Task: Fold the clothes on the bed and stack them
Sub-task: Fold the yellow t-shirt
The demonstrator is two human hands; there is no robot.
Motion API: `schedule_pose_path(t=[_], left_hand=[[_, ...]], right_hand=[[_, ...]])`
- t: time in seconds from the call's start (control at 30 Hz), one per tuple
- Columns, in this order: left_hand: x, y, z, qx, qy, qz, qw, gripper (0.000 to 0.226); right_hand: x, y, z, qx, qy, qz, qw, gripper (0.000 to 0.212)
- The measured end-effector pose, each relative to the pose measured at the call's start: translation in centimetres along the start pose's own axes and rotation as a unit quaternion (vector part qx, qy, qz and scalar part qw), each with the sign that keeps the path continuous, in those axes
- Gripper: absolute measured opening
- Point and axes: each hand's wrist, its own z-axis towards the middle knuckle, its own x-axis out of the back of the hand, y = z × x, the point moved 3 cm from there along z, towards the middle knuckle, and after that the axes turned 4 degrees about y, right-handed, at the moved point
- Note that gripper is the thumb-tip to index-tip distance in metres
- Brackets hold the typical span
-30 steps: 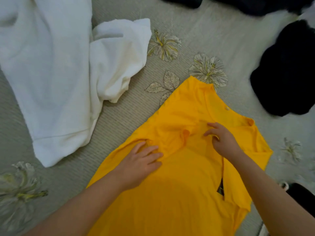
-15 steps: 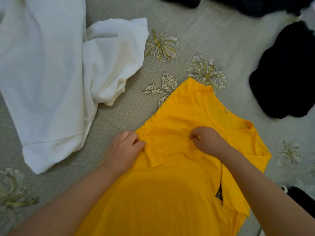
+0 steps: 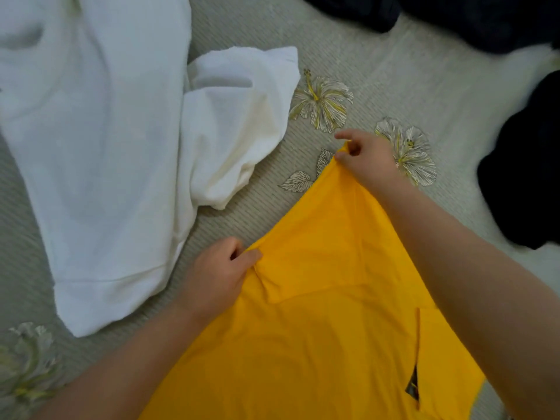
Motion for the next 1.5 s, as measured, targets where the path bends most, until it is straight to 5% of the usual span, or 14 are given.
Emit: schedule_pose_path(t=[0.27, 0.4, 0.53, 0.63, 0.73, 1.17, 1.5], left_hand=[[0.1, -1.3, 0.4, 0.029, 0.050, 0.097, 0.994, 0.033], [0.1, 0.2, -0.1, -0.022, 0.087, 0.076, 0.993, 0.033], [-2.2, 2.4, -1.8, -0.072, 0.031, 0.079, 0.994, 0.034], [-3.0, 2.9, -1.1, -0.077, 0.016, 0.099, 0.992, 0.035], [-3.2, 3.4, 1.1, -0.089, 0.034, 0.096, 0.991, 0.033], [-6.9, 2.9, 6.6, -0.061, -0.090, 0.202, 0.973, 0.058], [-7.5, 2.1, 6.1, -0.039, -0.121, 0.165, 0.978, 0.070]], right_hand=[[-2.2, -0.2, 1.3, 0.010, 0.065, -0.014, 0.998, 0.037], [-1.9, 0.4, -0.9, 0.027, 0.096, 0.049, 0.994, 0.038], [-1.7, 3.5, -4.7, 0.076, 0.082, -0.039, 0.993, 0.038], [0.0, 6.1, -4.1, -0.001, 0.127, -0.130, 0.983, 0.039], [1.2, 8.2, -1.8, -0.061, 0.074, -0.196, 0.976, 0.036], [2.0, 9.6, 1.5, -0.048, 0.094, -0.192, 0.976, 0.030], [-4.2, 7.1, -23.9, -0.024, 0.174, -0.111, 0.978, 0.038]])
